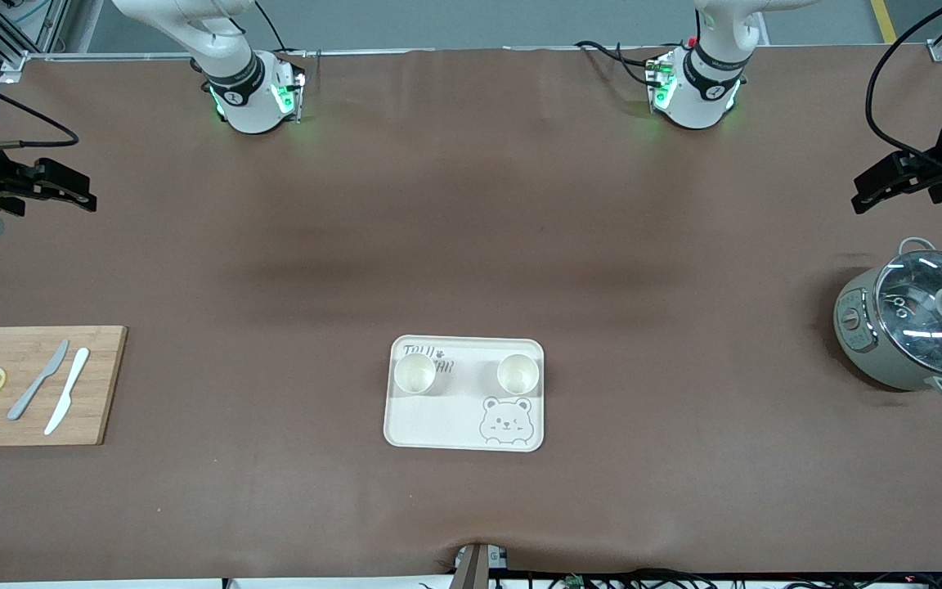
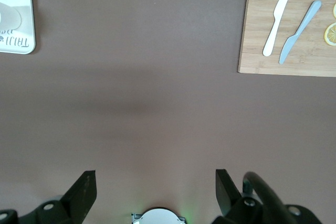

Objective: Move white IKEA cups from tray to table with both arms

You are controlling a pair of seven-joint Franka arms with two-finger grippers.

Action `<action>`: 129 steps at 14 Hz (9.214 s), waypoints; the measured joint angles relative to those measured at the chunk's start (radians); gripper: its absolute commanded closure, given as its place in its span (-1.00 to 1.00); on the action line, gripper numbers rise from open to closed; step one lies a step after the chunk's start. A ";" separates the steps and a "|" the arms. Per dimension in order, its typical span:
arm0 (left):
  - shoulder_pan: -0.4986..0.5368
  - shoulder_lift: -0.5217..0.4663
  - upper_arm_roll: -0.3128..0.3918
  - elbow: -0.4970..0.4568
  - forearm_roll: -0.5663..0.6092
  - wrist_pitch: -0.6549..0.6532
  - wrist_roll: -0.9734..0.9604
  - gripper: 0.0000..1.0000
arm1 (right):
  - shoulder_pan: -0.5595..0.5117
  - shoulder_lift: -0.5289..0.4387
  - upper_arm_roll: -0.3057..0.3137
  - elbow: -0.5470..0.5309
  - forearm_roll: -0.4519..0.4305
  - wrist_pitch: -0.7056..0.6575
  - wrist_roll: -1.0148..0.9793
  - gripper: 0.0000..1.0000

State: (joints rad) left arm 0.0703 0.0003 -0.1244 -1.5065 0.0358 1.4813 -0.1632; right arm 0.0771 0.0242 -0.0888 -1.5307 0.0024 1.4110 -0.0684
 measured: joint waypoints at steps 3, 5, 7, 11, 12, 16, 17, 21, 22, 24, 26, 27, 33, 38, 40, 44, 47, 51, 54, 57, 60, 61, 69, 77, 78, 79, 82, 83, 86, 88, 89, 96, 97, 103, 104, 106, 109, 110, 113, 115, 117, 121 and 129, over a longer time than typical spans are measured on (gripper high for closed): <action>0.000 0.005 0.000 0.000 0.000 0.000 0.000 -1.00 | 0.000 0.000 0.000 0.000 0.000 0.000 0.000 -1.00; 0.001 0.006 0.000 0.003 0.000 0.000 0.000 -1.00 | 0.000 0.000 0.000 0.000 0.000 0.000 0.000 -1.00; 0.000 0.010 0.000 0.005 0.000 0.000 0.000 -1.00 | -0.001 0.000 -0.001 0.000 0.000 0.000 0.000 -1.00; -0.011 0.039 -0.011 0.007 0.000 0.000 0.000 -1.00 | -0.002 0.000 -0.002 0.000 0.000 -0.002 0.000 -1.00; -0.023 0.047 -0.017 0.007 0.000 0.000 0.000 -1.00 | -0.003 0.000 -0.002 0.000 0.000 -0.002 0.000 -1.00; -0.111 0.119 -0.035 0.007 0.000 0.009 -0.037 -1.00 | -0.007 0.007 -0.008 0.000 0.000 -0.001 0.000 -1.00; -0.128 0.144 -0.037 0.007 0.000 0.028 -0.072 -1.00 | -0.007 0.008 -0.009 0.000 0.000 -0.001 0.000 -1.00; -0.207 0.226 -0.044 0.009 0.000 0.121 -0.182 -1.00 | -0.007 0.010 -0.009 0.000 0.001 0.001 0.000 -1.00; -0.230 0.245 -0.045 0.010 0.000 0.139 -0.211 -1.00 | -0.007 0.012 -0.008 0.000 0.001 0.003 0.000 -1.00; -0.263 0.285 -0.047 0.010 0.000 0.170 -0.254 -1.00 | -0.007 0.028 -0.008 0.001 0.001 0.009 0.000 -1.00; -0.296 0.329 -0.047 0.010 0.000 0.207 -0.313 -1.00 | -0.007 0.050 -0.008 0.007 0.001 0.017 0.000 -1.00; -0.311 0.352 -0.047 0.011 0.002 0.234 -0.336 -1.00 | -0.006 0.059 -0.008 0.010 0.000 0.017 0.000 -1.00; -0.361 0.463 -0.047 0.012 0.026 0.410 -0.391 -1.00 | -0.004 0.106 -0.005 0.017 -0.002 0.018 0.000 -1.00; -0.370 0.518 -0.048 0.014 0.026 0.499 -0.413 -1.00 | -0.003 0.117 -0.003 0.019 -0.001 0.019 0.000 -1.00; -0.380 0.533 -0.048 0.017 0.026 0.522 -0.413 -1.00 | -0.003 0.124 -0.001 0.019 -0.001 0.019 0.000 -1.00; -0.397 0.578 -0.047 0.044 0.026 0.562 -0.417 -1.00 | -0.004 0.203 -0.001 0.018 -0.001 0.031 0.000 -1.00; -0.406 0.620 -0.047 0.089 0.026 0.574 -0.435 -1.00 | 0.004 0.240 0.002 0.015 0.022 0.069 0.005 -1.00; -0.411 0.650 -0.047 0.116 0.026 0.605 -0.461 -1.00 | 0.042 0.263 0.005 -0.020 0.104 0.153 0.169 -1.00; -0.422 0.667 -0.047 0.120 0.026 0.622 -0.475 -1.00 | 0.096 0.288 0.007 -0.030 0.116 0.191 0.308 -1.00; -0.445 0.695 -0.047 0.120 0.026 0.657 -0.519 -1.00 | 0.144 0.305 0.008 -0.032 0.131 0.220 0.428 -1.00; -0.454 0.733 -0.046 0.121 0.026 0.732 -0.552 -1.00 | 0.190 0.318 0.009 -0.034 0.156 0.256 0.520 -1.00; -0.456 0.749 -0.046 0.121 0.026 0.762 -0.564 -1.00 | 0.210 0.327 0.009 -0.037 0.158 0.285 0.562 -1.00; -0.480 0.815 -0.046 0.124 0.026 0.862 -0.634 -0.49 | 0.355 0.435 0.012 -0.047 0.241 0.529 0.799 -1.00; -0.489 0.824 -0.043 0.124 0.026 0.861 -0.642 1.00 | 0.480 0.585 0.013 -0.051 0.253 0.799 0.962 -1.00; -0.489 0.823 -0.043 0.126 0.026 0.861 -0.642 1.00 | 0.481 0.595 0.012 -0.051 0.253 0.809 0.963 -1.00; -0.489 0.823 -0.043 0.130 0.026 0.861 -0.642 1.00 | 0.481 0.602 0.011 -0.050 0.253 0.826 0.963 -0.94; -0.485 0.812 -0.041 0.149 0.026 0.840 -0.642 1.00 | 0.481 0.619 0.009 -0.048 0.254 0.894 0.964 -0.51; -0.481 0.803 -0.038 0.156 0.026 0.815 -0.642 1.00 | 0.481 0.623 0.009 -0.048 0.254 0.899 0.964 -0.37; -0.468 0.759 -0.017 0.204 0.026 0.675 -0.624 1.00 | 0.481 0.641 0.010 -0.042 0.255 0.904 0.974 0.05; -0.445 0.706 -0.006 0.229 0.026 0.605 -0.581 1.00 | 0.491 0.663 0.011 -0.017 0.255 0.908 1.027 0.07; -0.418 0.675 -0.004 0.229 0.026 0.574 -0.560 1.00 | 0.500 0.673 0.011 0.002 0.255 0.908 1.058 0.30; -0.206 0.590 -0.004 0.220 0.025 0.345 -0.298 1.00 | 0.515 0.697 0.011 0.035 0.255 0.908 1.097 0.52; -0.183 0.589 -0.004 0.212 0.025 0.324 -0.274 1.00 | 0.515 0.697 0.011 0.035 0.255 0.908 1.097 0.45; -0.103 0.587 -0.005 0.098 0.028 0.348 -0.248 1.00 | 0.505 0.699 0.000 0.071 0.255 0.894 1.097 0.38; -0.086 0.586 -0.009 0.066 0.028 0.385 -0.248 1.00 | 0.503 0.700 -0.001 0.075 0.255 0.891 1.097 0.38; -0.064 0.583 -0.016 -0.006 0.028 0.482 -0.248 1.00 | 0.502 0.702 -0.001 0.078 0.255 0.890 1.097 0.40; -0.058 0.579 -0.016 -0.117 0.028 0.651 -0.248 1.00 | 0.505 0.729 0.001 0.081 0.255 0.892 1.098 0.83; -0.057 0.579 -0.017 -0.142 0.028 0.690 -0.248 1.00 | 0.508 0.741 0.002 0.084 0.255 0.894 1.098 1.00; -0.047 0.578 -0.017 -0.173 0.028 0.737 -0.248 0.83 | 0.511 0.759 0.002 0.099 0.255 0.895 1.098 1.00; -0.041 0.578 -0.017 -0.177 0.028 0.740 -0.248 0.46 | 0.508 0.758 -0.003 0.129 0.253 0.839 1.097 1.00; -0.038 0.577 -0.017 -0.178 0.028 0.740 -0.248 -0.43 | 0.499 0.756 -0.010 0.201 0.253 0.692 1.097 1.00; -0.036 0.559 -0.018 -0.181 0.028 0.739 -0.248 -1.00 | 0.434 0.684 -0.020 0.232 0.249 0.500 0.954 1.00; -0.032 0.363 -0.018 -0.185 0.029 0.592 -0.241 -1.00 | 0.282 0.429 -0.023 -0.181 0.143 0.586 0.526 1.00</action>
State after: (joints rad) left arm 0.0378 0.3638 -0.1423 -1.6914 0.0649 2.0733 -0.4046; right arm 0.3590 0.4528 -0.1119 -1.7117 0.1451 1.9974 0.4578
